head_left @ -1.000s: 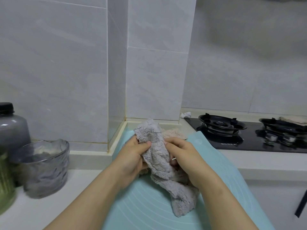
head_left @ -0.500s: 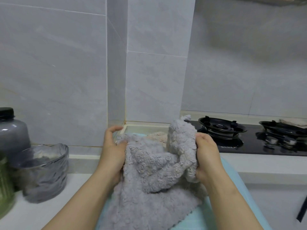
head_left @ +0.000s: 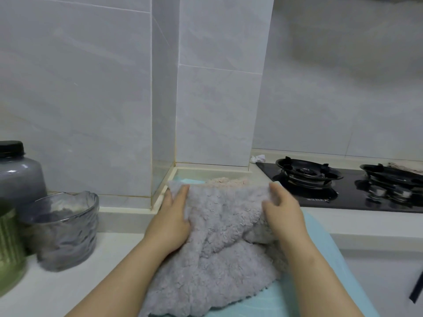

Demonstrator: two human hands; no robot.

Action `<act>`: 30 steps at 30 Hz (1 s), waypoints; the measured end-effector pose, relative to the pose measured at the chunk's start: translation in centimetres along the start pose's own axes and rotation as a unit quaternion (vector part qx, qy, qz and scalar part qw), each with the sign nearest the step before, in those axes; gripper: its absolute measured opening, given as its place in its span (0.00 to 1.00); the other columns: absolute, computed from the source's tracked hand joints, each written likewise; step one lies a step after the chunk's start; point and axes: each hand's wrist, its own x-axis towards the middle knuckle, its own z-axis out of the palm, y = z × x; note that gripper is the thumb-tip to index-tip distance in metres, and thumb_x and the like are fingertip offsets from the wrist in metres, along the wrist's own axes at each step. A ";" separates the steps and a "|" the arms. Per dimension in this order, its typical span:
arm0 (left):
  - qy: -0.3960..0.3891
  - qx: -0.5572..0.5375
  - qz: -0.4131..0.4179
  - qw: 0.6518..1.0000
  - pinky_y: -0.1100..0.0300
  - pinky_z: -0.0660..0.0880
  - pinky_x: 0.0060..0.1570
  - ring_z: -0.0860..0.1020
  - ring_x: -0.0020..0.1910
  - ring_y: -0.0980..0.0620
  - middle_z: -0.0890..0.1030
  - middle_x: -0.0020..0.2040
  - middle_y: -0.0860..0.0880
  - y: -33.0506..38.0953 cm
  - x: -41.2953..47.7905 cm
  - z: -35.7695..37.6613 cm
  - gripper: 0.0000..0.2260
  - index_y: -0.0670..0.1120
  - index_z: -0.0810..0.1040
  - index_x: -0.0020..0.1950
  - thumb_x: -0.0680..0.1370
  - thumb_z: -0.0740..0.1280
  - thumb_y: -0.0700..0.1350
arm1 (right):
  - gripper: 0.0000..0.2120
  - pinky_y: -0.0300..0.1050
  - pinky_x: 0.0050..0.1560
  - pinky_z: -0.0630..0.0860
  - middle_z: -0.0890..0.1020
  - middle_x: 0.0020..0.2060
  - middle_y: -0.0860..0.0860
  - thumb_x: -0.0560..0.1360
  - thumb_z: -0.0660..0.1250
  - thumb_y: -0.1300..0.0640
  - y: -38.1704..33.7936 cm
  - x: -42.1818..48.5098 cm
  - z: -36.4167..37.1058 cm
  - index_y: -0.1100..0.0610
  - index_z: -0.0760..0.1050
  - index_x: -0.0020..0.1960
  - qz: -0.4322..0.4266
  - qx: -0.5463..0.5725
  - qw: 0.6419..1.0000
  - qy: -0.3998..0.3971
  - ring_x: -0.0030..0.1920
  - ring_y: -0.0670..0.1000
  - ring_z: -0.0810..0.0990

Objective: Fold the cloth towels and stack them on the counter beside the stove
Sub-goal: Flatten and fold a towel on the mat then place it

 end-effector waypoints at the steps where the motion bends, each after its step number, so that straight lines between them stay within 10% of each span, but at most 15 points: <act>1: -0.025 0.036 -0.033 0.998 0.56 0.63 0.66 0.58 0.74 0.46 0.46 0.77 0.44 0.0 -0.2 0.2 0.31 0.55 0.49 0.76 0.77 0.60 0.42 | 0.24 0.52 0.67 0.65 0.65 0.72 0.51 0.76 0.60 0.59 0.5 -0.1 0.3 0.46 0.65 0.71 0.022 -0.073 0.997 -0.028 0.68 0.55 0.67; 7: 0.019 0.058 -0.016 0.998 0.56 0.66 0.65 0.60 0.73 0.44 0.41 0.77 0.45 0.2 -1.4 0.6 0.24 0.51 0.59 0.74 0.78 0.60 0.43 | 0.17 0.54 0.63 0.63 0.64 0.70 0.56 0.78 0.60 0.54 1.5 -1.8 1.0 0.54 0.69 0.66 0.057 -0.077 0.991 0.097 0.67 0.59 0.62; 11: 0.075 0.028 0.060 0.995 0.59 0.58 0.70 0.57 0.73 0.51 0.59 0.73 0.49 0.1 -3.1 0.1 0.15 0.50 0.73 0.64 0.78 0.62 0.43 | 0.12 0.56 0.58 0.67 0.71 0.58 0.60 0.76 0.61 0.59 1.6 -3.7 0.2 0.59 0.71 0.58 0.113 -0.038 0.975 0.188 0.59 0.62 0.69; 14: 0.050 -0.009 0.114 0.992 0.65 0.65 0.57 0.68 0.62 0.56 0.71 0.58 0.55 0.7 -5.0 -1.4 0.09 0.54 0.76 0.57 0.78 0.63 0.46 | 0.09 0.52 0.55 0.67 0.71 0.51 0.55 0.74 0.62 0.59 1.8 -5.0 -1.9 0.58 0.70 0.54 0.122 -0.105 0.981 0.104 0.57 0.61 0.70; 18: -0.168 -0.051 0.124 0.977 0.75 0.65 0.51 0.72 0.56 0.64 0.74 0.57 0.60 0.3 -8.2 -3.7 0.11 0.62 0.72 0.55 0.74 0.68 0.53 | 0.03 0.50 0.54 0.71 0.77 0.53 0.55 0.73 0.60 0.61 2.8 -6.9 -4.8 0.54 0.70 0.46 0.078 -0.202 0.976 -0.034 0.54 0.58 0.72; 21: -0.254 0.023 0.151 0.955 0.79 0.60 0.56 0.68 0.61 0.64 0.70 0.61 0.61 -0.9 -9.9 -4.0 0.20 0.62 0.69 0.59 0.69 0.71 0.60 | 0.17 0.47 0.58 0.67 0.75 0.63 0.51 0.76 0.60 0.55 3.0 -8.3 -5.6 0.50 0.69 0.64 0.030 -0.306 0.944 -0.118 0.63 0.57 0.69; 26: -0.120 0.027 0.176 0.977 0.74 0.66 0.54 0.72 0.55 0.64 0.74 0.55 0.63 -1.1 -11.1 -3.0 0.23 0.58 0.75 0.58 0.66 0.60 0.64 | 0.18 0.48 0.61 0.63 0.72 0.66 0.44 0.77 0.56 0.51 2.7 -9.4 -5.5 0.41 0.69 0.66 -0.045 -0.358 0.925 -0.115 0.65 0.57 0.66; 30: -0.046 0.046 0.185 0.981 0.76 0.66 0.46 0.72 0.47 0.64 0.75 0.51 0.60 -1.4 -11.3 -2.6 0.11 0.54 0.75 0.55 0.73 0.65 0.47 | 0.14 0.48 0.54 0.65 0.75 0.60 0.48 0.80 0.53 0.50 3.0 -9.2 -5.2 0.49 0.75 0.59 -0.063 -0.414 0.902 -0.102 0.62 0.55 0.68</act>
